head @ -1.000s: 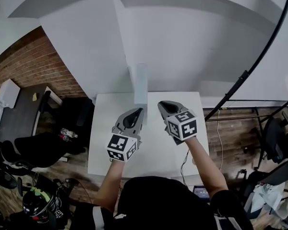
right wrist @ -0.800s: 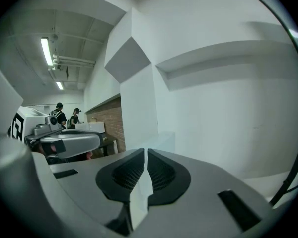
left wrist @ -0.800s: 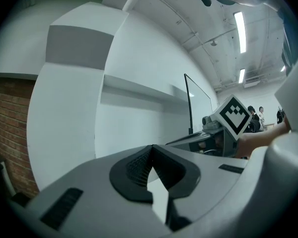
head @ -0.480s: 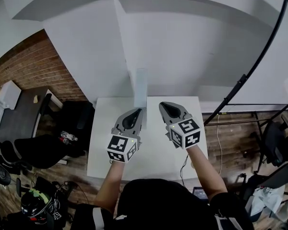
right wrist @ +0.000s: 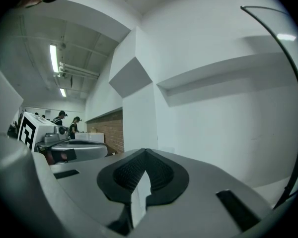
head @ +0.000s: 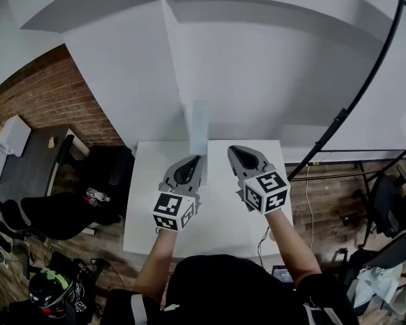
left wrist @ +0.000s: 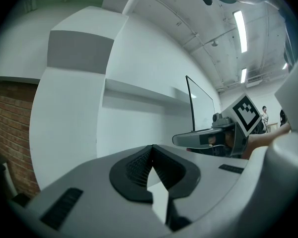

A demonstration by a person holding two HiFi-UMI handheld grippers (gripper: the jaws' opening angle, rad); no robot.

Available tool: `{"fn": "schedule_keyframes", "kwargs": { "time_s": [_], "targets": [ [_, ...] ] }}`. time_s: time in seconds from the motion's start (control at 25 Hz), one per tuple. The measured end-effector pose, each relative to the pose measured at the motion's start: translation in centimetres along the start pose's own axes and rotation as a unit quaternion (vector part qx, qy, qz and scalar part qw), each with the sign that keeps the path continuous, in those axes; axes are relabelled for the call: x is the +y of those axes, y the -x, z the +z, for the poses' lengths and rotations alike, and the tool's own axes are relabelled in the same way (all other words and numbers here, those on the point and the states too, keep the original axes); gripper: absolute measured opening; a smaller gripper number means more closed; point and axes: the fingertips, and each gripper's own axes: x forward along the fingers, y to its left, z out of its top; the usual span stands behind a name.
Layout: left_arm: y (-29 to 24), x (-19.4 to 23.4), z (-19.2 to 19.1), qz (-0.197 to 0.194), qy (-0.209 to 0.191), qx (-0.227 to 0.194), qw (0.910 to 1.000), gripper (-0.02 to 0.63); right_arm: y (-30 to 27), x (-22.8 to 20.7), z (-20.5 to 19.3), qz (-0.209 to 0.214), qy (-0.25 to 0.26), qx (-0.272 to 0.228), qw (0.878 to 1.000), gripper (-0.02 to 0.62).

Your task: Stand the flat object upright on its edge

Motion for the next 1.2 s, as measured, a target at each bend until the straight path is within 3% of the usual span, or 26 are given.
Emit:
{"fn": "schedule_keyframes", "kwargs": {
  "time_s": [1.2],
  "targets": [
    [-0.7, -1.0, -0.4, -0.013, 0.022, 0.001, 0.9997, 0.012, 0.5, -1.0, -0.8, -0.002, -0.021, -0.005, 1.000, 0.040]
  ]
}}
